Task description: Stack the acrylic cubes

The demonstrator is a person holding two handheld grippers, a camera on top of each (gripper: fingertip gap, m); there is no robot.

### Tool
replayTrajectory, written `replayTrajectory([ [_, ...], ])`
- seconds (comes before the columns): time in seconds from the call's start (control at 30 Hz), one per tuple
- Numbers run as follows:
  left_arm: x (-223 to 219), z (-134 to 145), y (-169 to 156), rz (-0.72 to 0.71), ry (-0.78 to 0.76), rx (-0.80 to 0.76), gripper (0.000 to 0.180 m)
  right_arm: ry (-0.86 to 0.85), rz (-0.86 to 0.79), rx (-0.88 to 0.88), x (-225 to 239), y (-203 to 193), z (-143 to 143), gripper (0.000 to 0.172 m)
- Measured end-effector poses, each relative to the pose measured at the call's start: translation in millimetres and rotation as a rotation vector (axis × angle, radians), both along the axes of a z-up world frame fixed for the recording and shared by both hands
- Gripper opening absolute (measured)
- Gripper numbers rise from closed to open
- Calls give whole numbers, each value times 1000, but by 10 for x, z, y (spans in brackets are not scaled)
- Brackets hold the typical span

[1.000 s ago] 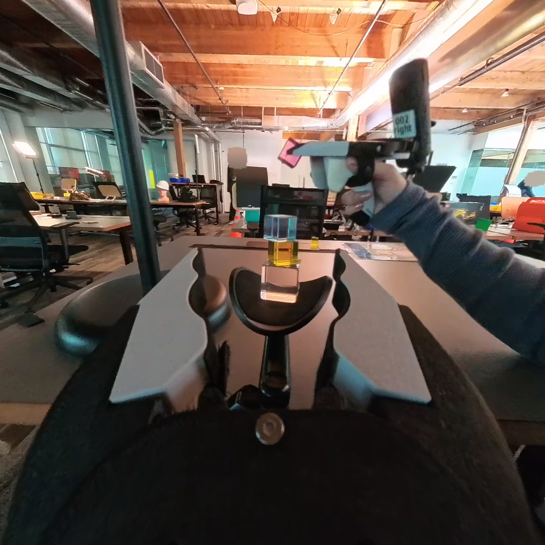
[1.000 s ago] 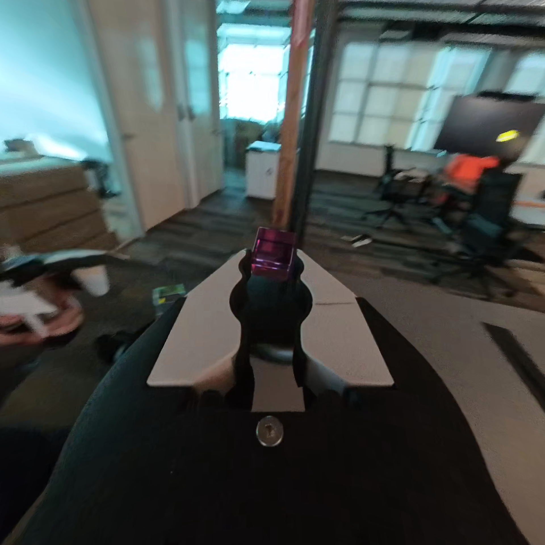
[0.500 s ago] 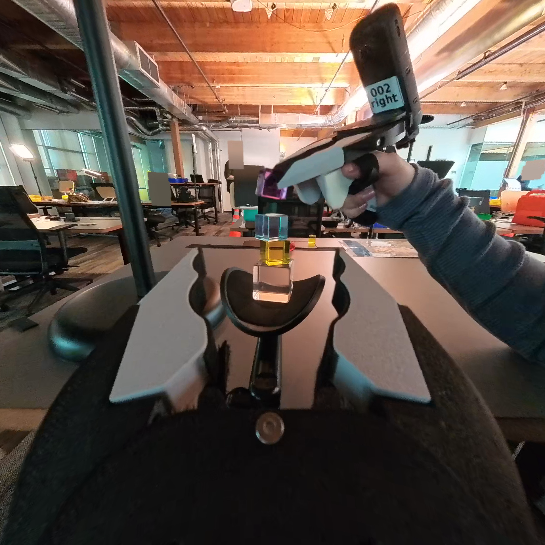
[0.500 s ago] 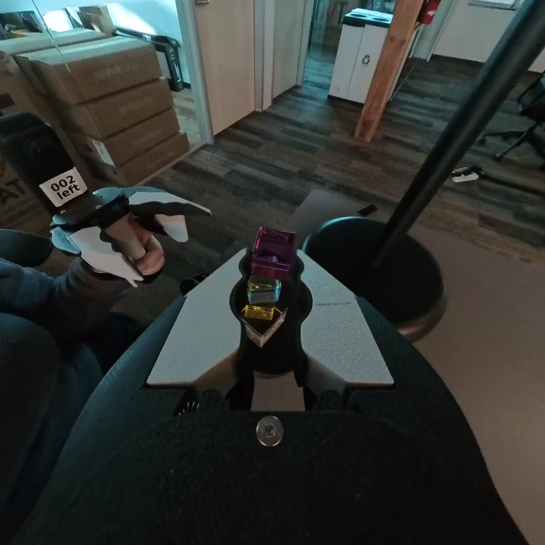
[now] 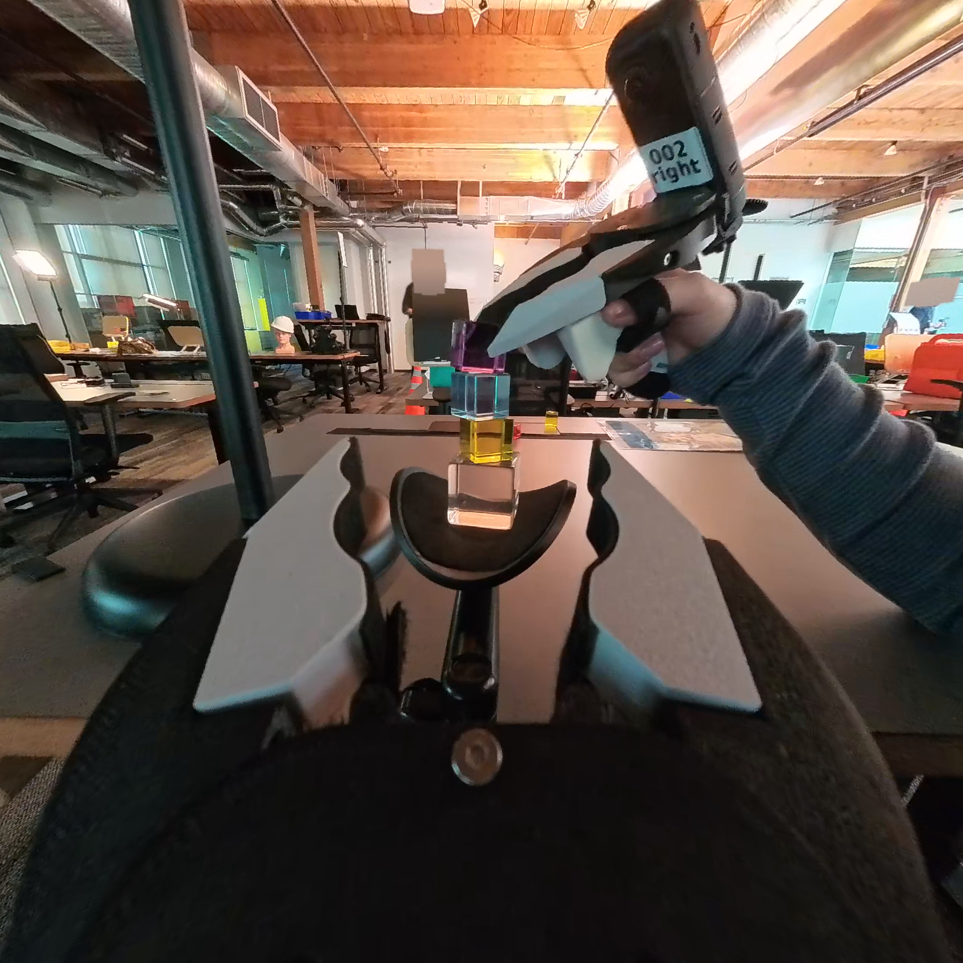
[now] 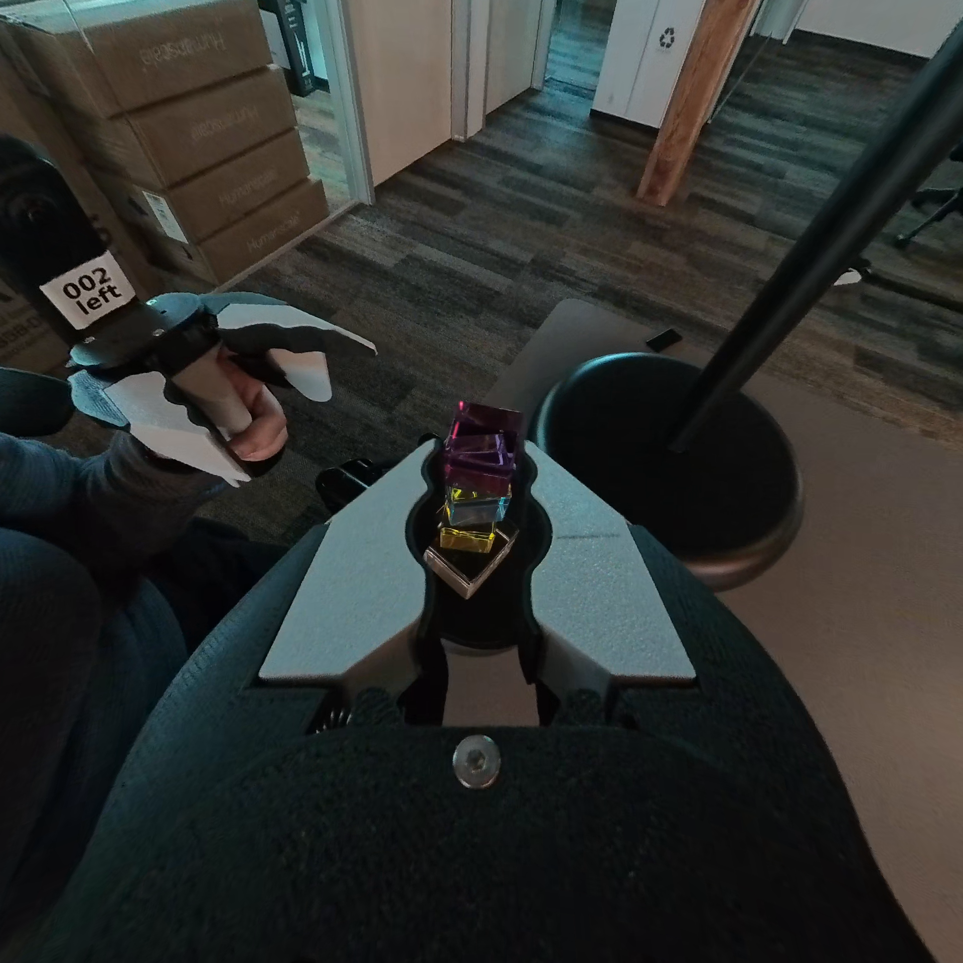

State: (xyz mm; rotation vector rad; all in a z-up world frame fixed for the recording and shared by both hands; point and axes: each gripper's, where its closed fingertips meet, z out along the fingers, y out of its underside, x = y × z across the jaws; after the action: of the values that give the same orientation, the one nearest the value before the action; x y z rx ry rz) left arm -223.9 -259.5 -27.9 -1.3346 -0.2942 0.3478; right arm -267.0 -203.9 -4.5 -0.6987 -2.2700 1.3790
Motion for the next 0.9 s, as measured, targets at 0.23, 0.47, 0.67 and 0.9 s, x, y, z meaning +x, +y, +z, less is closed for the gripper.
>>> replayTrajectory([
  [0.23, -7, -14, 13, -1, -5, -1, 87, -3, -4, -3, -12, 22, 0, 25],
  [0.47, -7, -21, 19, -2, -5, -5, 87, 6, -7, 2, -28, 33, 1, 25],
  [0.67, -11, -17, 5, 2, -4, -1, 86, 9, 3, -21, -17, 17, 38, 35],
  [0.9, -118, -9, -76, 73, -8, 20, 85, 181, -111, -178, -34, 593, 541, 58],
])
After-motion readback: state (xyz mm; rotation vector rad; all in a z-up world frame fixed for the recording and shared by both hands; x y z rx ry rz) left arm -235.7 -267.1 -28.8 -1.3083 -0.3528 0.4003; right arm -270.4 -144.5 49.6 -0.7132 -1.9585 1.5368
